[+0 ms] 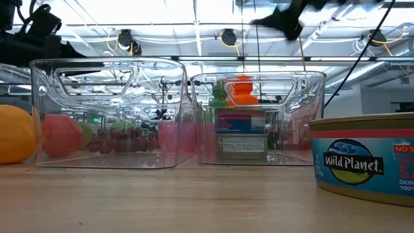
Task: Pick & Place Food Item
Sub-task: Put the green tuna can into the right transparent bin
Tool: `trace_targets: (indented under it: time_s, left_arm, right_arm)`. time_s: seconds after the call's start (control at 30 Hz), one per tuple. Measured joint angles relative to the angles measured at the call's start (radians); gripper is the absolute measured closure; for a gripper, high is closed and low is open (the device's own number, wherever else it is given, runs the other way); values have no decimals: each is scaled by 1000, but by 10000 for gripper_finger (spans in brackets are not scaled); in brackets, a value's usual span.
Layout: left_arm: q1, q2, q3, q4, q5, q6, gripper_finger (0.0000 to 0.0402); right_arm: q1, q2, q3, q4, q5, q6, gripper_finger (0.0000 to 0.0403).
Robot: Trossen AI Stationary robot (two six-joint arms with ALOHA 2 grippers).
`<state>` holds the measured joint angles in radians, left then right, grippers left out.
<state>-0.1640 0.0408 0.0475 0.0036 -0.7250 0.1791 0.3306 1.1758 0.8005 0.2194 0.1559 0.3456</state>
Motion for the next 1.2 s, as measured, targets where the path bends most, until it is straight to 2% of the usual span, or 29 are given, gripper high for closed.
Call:
trace_targets:
  time_s: [0.1, 0.23, 0.3, 0.4, 0.5, 0.6, 0.7, 0.8, 0.9, 1.03, 1.2]
  left_arm:
    - [0, 0, 0, 0, 0, 0, 128]
    - [0, 0, 0, 0, 0, 0, 128]
    - [0, 0, 0, 0, 0, 0, 128]
    - [0, 0, 0, 0, 0, 0, 128]
    - [0, 0, 0, 0, 0, 0, 128]
    - [0, 0, 0, 0, 0, 0, 128]
    - [0, 0, 0, -1, 0, 0, 128]
    - [0, 0, 0, 0, 0, 0, 128]
    - [0, 0, 0, 0, 0, 0, 128]
    - [0, 0, 0, 0, 0, 0, 128]
    - [0, 0, 0, 0, 0, 0, 128]
  right_arm:
    - [156, -20, 0, 82, 26, -45, 23]
    - [367, 42, 0, 282, 138, -196, 23]
    - [441, 98, 0, 367, 158, -276, 23]
    - [505, 178, 8, 411, 165, -293, 23]
    - [546, 217, 65, 188, 287, -183, 23]
    - [558, 242, 154, -193, 389, 88, 23]
    - [558, 275, 217, -553, 385, 383, 23]
    - [554, 308, 226, -778, 333, 605, 23]
    - [550, 336, 201, -876, 242, 754, 23]
    - [534, 352, 148, -857, 131, 824, 23]
    - [508, 355, 108, -849, 127, 847, 23]
